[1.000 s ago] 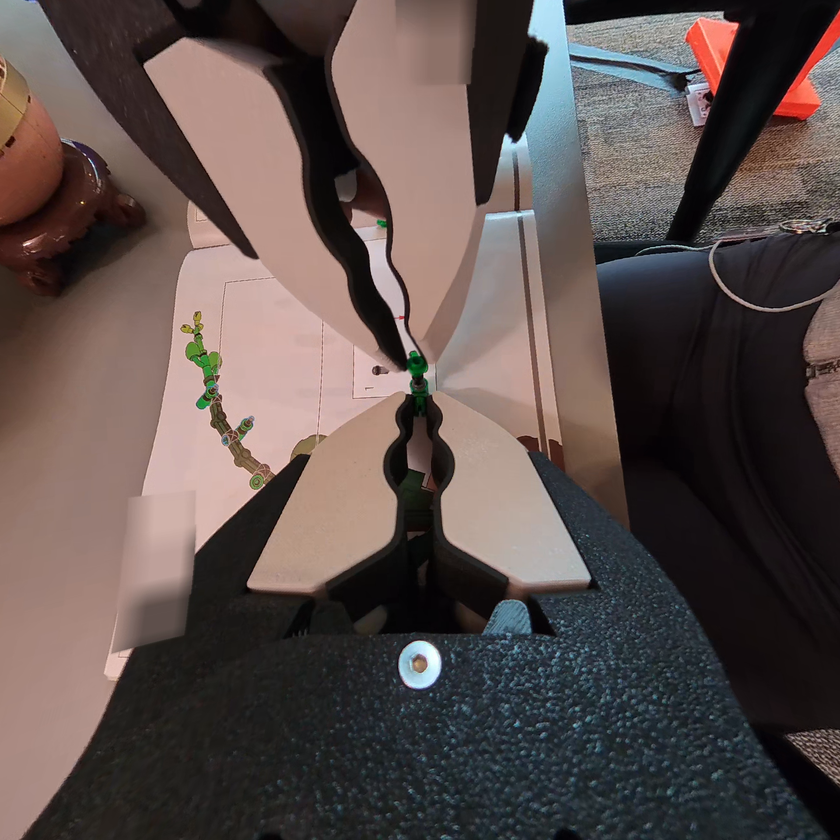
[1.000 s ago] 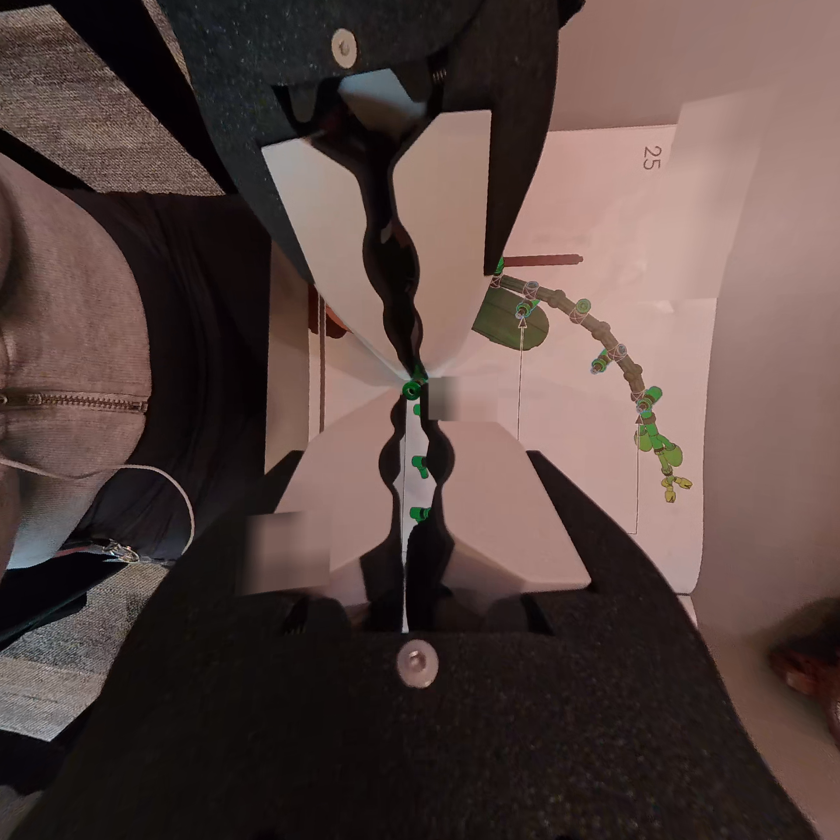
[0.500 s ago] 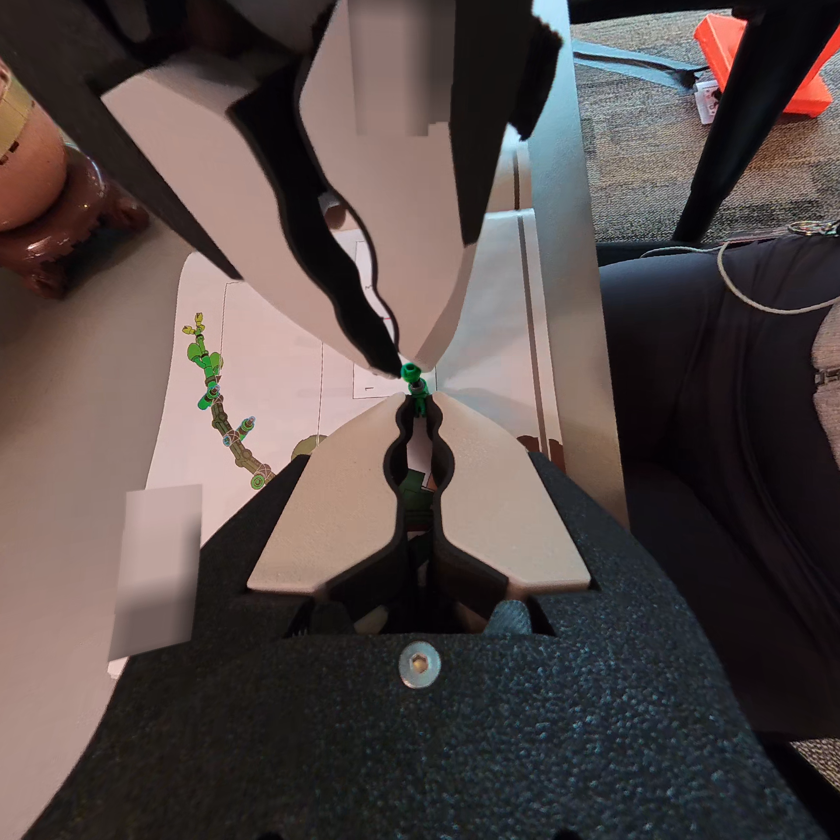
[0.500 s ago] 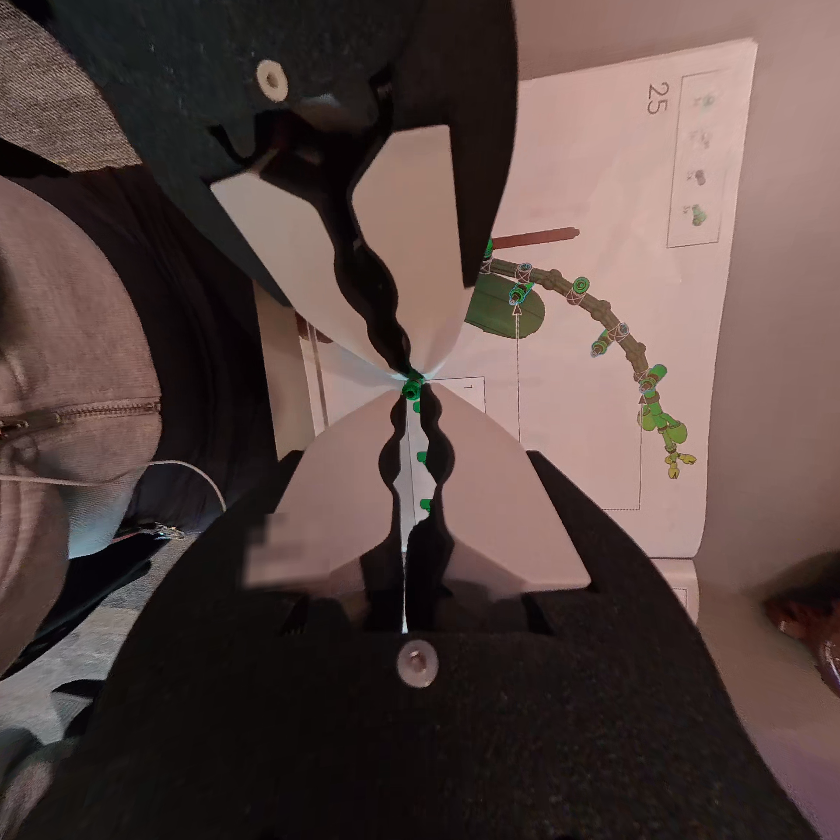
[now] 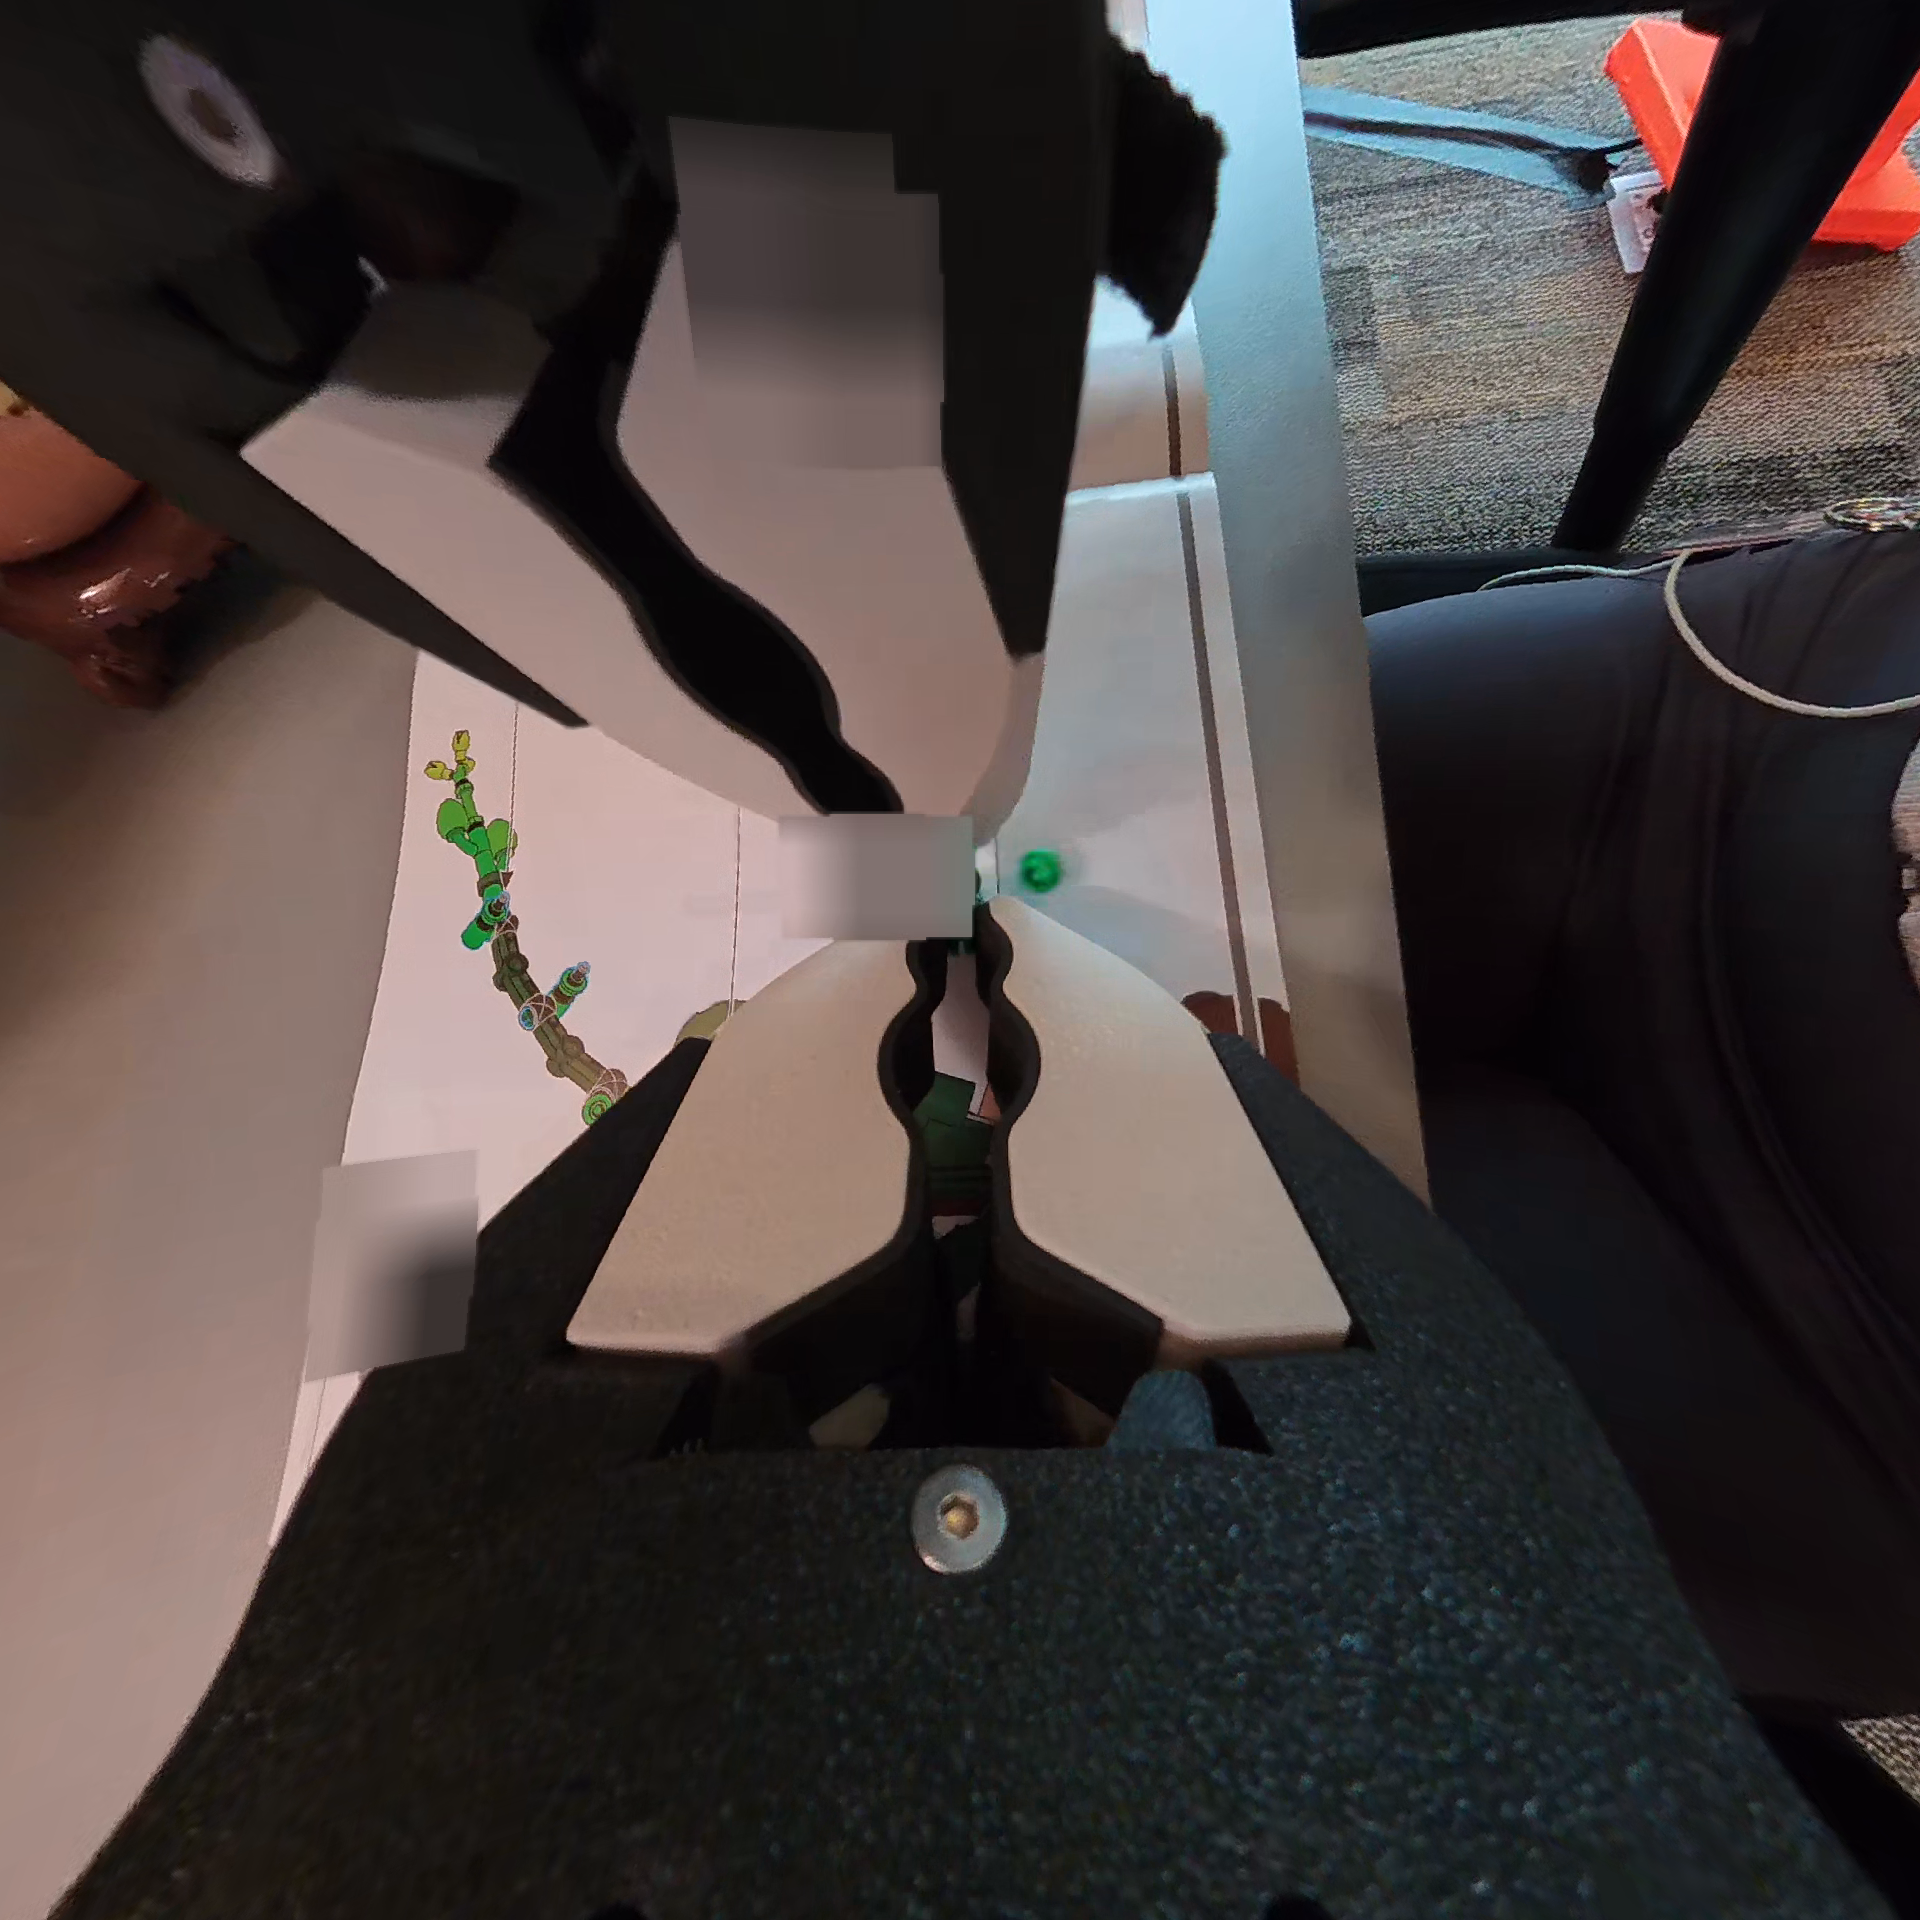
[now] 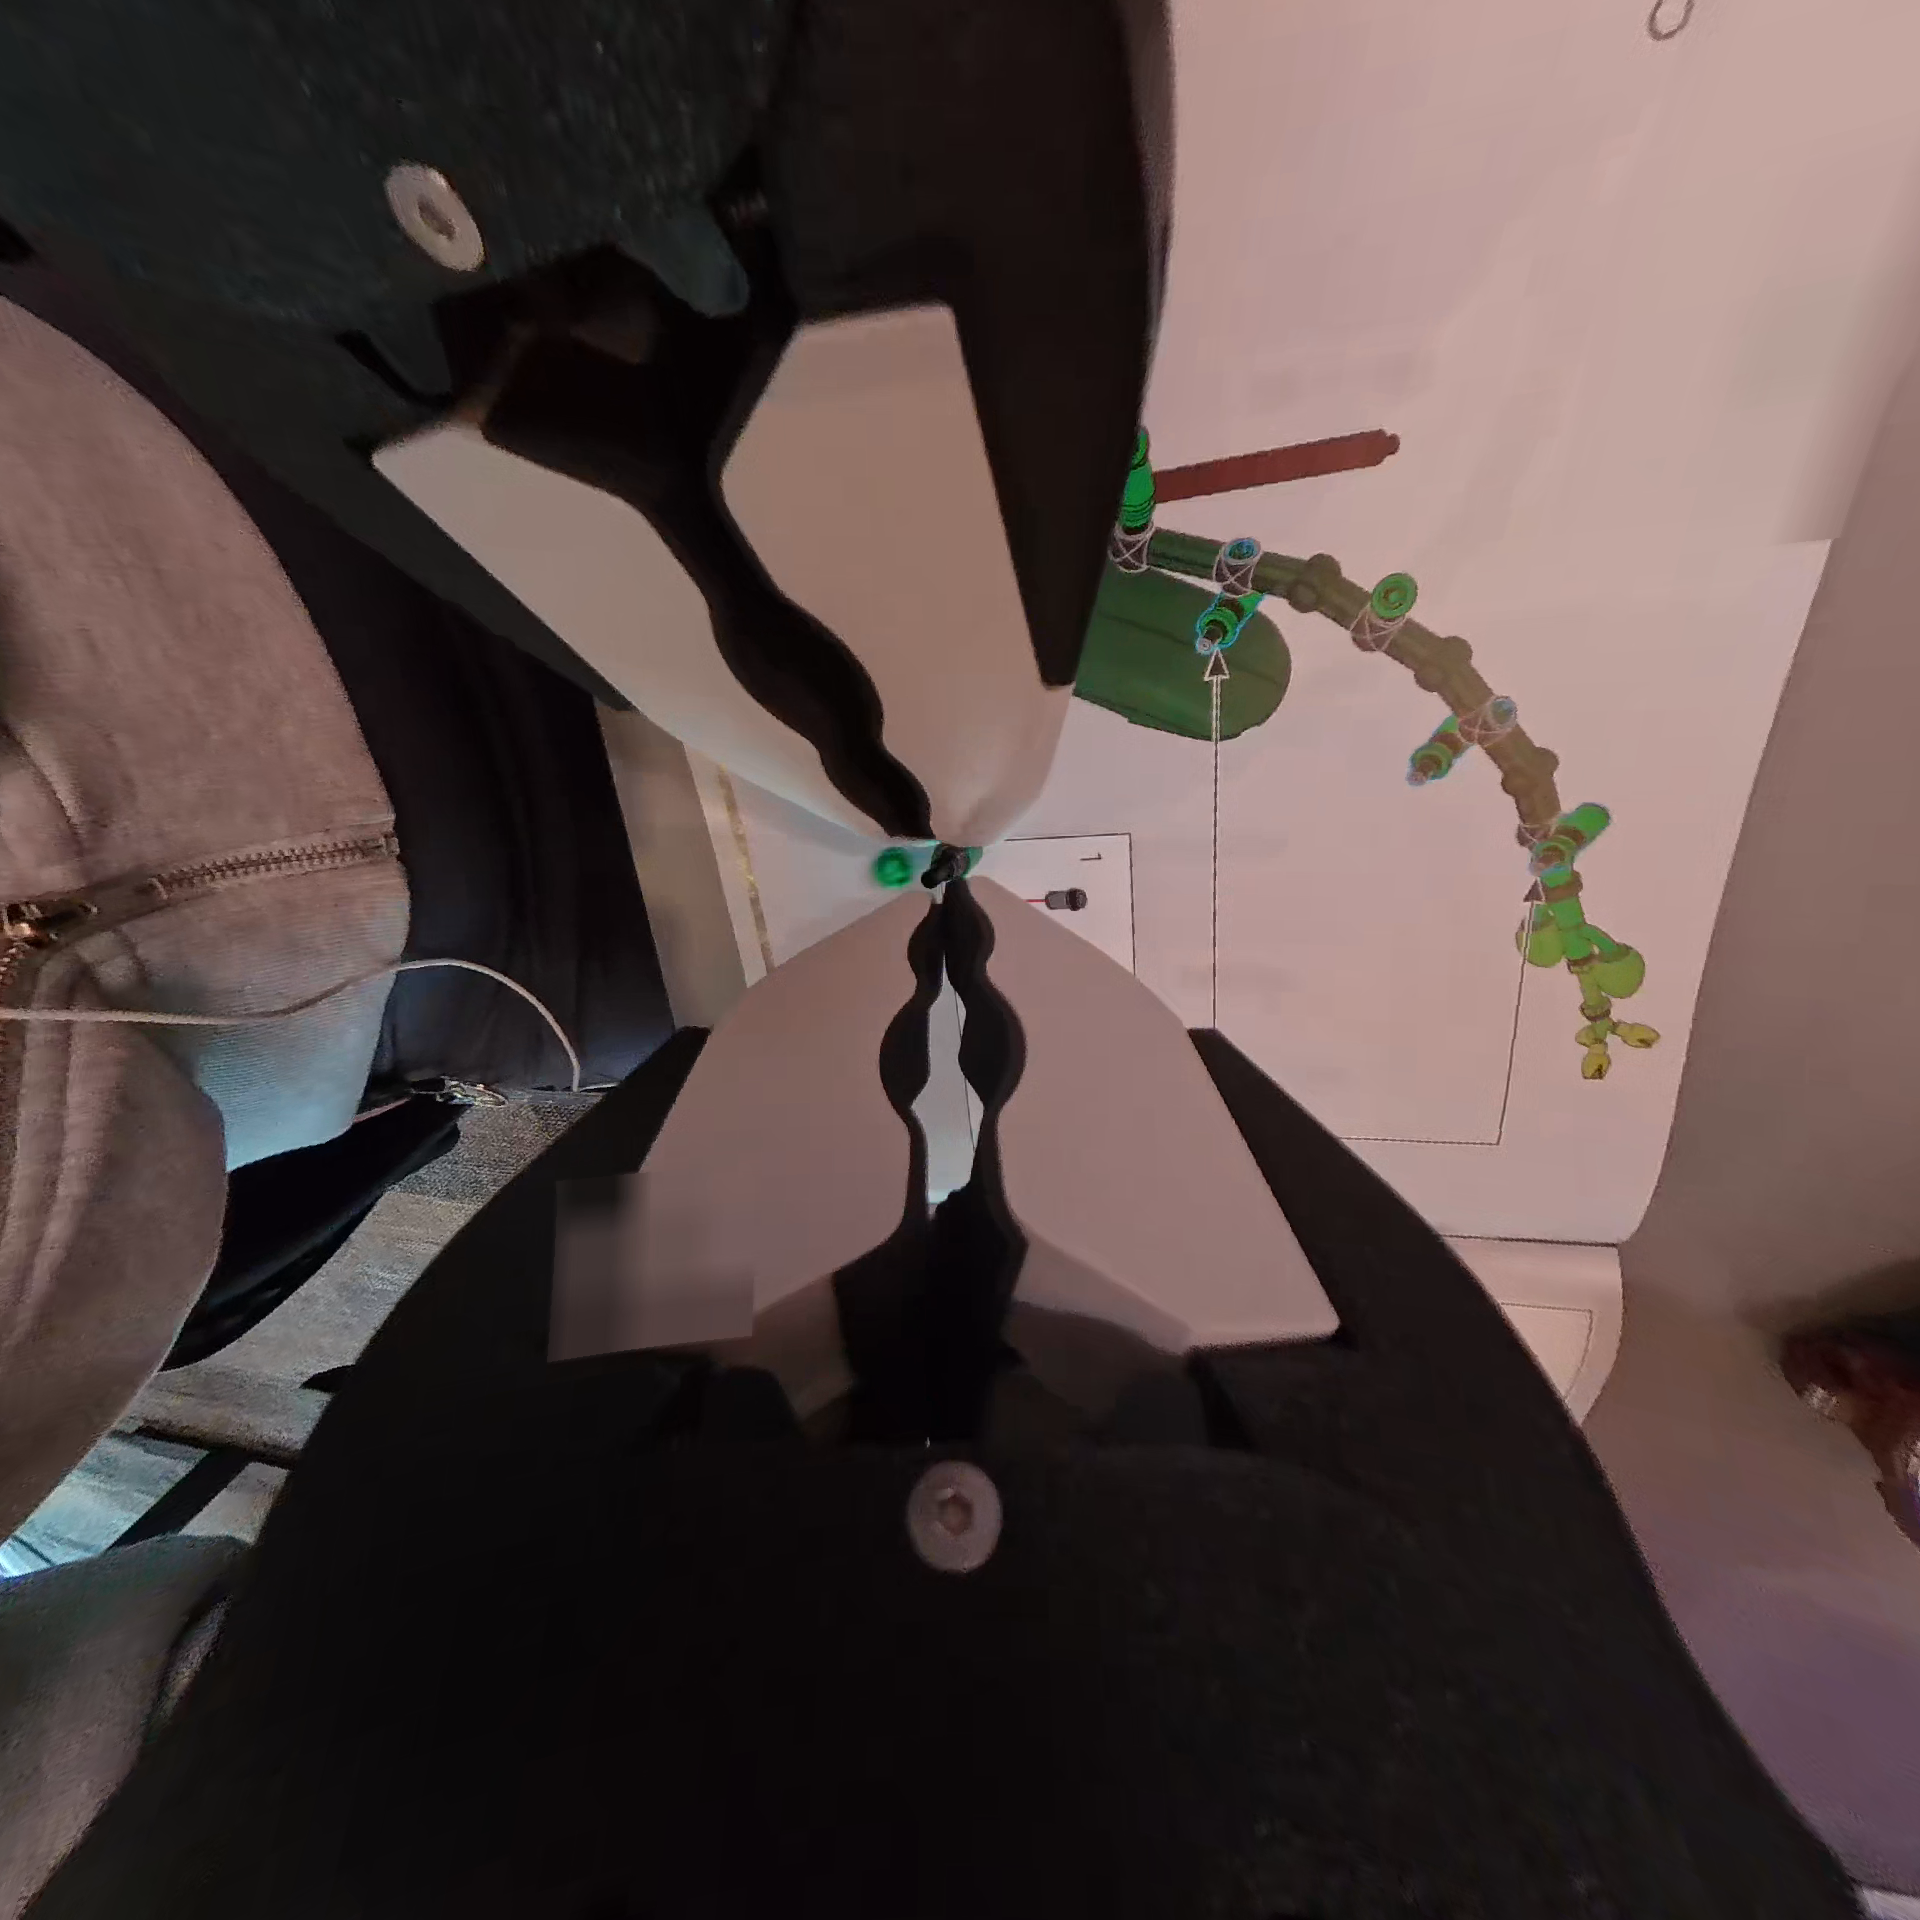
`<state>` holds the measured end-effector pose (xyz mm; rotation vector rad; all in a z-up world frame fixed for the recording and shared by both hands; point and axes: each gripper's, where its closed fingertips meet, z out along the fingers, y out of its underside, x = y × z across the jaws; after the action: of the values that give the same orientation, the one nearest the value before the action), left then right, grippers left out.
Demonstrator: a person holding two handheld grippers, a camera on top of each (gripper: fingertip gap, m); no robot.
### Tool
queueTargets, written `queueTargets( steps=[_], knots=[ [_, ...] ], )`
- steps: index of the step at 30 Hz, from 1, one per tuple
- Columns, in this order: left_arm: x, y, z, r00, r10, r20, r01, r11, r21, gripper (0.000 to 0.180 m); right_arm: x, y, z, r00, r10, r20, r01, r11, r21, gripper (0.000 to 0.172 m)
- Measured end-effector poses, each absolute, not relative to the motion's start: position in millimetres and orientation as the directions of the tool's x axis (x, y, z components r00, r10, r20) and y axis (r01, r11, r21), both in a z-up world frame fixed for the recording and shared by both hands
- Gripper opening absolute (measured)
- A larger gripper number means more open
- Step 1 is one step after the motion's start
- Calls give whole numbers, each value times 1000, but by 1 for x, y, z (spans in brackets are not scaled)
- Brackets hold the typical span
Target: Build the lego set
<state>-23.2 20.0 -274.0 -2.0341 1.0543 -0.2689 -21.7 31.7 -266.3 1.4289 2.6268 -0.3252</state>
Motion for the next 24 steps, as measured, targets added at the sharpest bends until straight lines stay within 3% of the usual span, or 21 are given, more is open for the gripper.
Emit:
queueTargets(
  steps=[6, 9, 11, 14, 15, 18, 19, 20, 22, 24],
  knots=[
    [-24, 20, -274, 628, -759, -171, -589, -319, -743, 4, -17, 48, -262, -501, 847, -178, 865, 480, -147, 0],
    [-24, 21, -274, 637, -752, -172, -585, -326, -743, 4, -3, 40, -258, -509, 831, -225, 846, 434, -311, 3],
    [-27, 23, -274, 646, -742, -179, -584, -330, -742, 4, 16, 16, -243, -543, 778, -315, 787, 340, -515, 27],
    [-32, 25, -274, 659, -730, -182, -580, -339, -741, 4, 56, 6, -252, -484, 837, -254, 782, 285, -554, 53],
    [-33, 25, -274, 662, -727, -181, -578, -342, -741, 4, 72, -1, -255, -490, 843, -220, 774, 305, -555, 54],
    [-35, 27, -274, 668, -723, -178, -574, -348, -741, 4, 86, 29, -265, -291, 954, 68, 787, 279, -551, 47],
    [-35, 27, -274, 671, -721, -173, -570, -353, -742, 4, 82, 16, -261, -305, 949, 83, 726, 289, -624, 32],
    [-36, 27, -274, 673, -720, -170, -568, -356, -742, 4, 79, 4, -260, -318, 943, 97, 681, 298, -669, 29],
    [-36, 27, -274, 673, -717, -179, -572, -352, -741, 4, 84, -5, -270, -364, 914, 179, 661, 389, -642, 23],
    [-36, 27, -274, 672, -716, -190, -578, -346, -739, 4, 93, -32, -278, -456, 886, 83, 618, 382, -687, 3]
  ],
)
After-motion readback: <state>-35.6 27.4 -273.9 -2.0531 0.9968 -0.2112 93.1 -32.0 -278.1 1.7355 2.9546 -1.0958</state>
